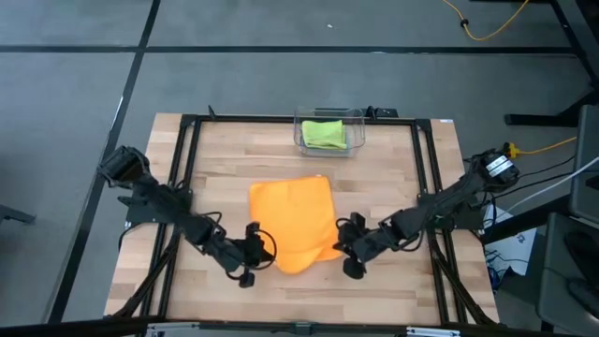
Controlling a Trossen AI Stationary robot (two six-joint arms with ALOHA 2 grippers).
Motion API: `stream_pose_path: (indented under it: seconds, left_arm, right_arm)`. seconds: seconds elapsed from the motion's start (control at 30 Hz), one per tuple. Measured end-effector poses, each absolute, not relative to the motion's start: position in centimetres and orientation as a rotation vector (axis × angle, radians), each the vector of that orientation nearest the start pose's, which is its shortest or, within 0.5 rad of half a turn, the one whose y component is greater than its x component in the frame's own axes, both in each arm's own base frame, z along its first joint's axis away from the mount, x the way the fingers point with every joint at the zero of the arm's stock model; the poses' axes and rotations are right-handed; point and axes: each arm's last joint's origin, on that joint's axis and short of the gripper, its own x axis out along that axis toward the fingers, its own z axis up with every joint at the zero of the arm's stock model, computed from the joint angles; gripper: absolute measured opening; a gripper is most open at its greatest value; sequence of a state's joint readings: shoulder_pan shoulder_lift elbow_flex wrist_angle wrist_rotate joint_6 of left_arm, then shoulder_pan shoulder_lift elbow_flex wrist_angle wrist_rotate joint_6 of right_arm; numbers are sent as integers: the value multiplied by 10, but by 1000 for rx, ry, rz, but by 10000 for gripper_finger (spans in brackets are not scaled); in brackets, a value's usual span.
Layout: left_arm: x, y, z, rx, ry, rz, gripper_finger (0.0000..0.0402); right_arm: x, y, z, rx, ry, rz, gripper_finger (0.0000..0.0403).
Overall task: Fold microfiber towels
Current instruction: Fold the orange microfiber towel
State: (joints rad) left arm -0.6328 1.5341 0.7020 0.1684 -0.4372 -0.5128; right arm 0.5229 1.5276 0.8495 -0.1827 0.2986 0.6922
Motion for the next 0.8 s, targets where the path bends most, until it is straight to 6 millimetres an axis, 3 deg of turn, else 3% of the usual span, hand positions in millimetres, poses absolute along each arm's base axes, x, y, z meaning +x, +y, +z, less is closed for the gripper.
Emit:
stream_pose_path:
  seconds: [0.33, 0.8]
  left_arm:
    - [251, -138, 188, -25, 538, 20, 0]
    - [241, -86, 189, 217, 647, 453, 0]
  right_arm:
    - [288, 109, 203, 130, 729, -161, 0]
    - [300, 45, 201, -41, 735, -471, 0]
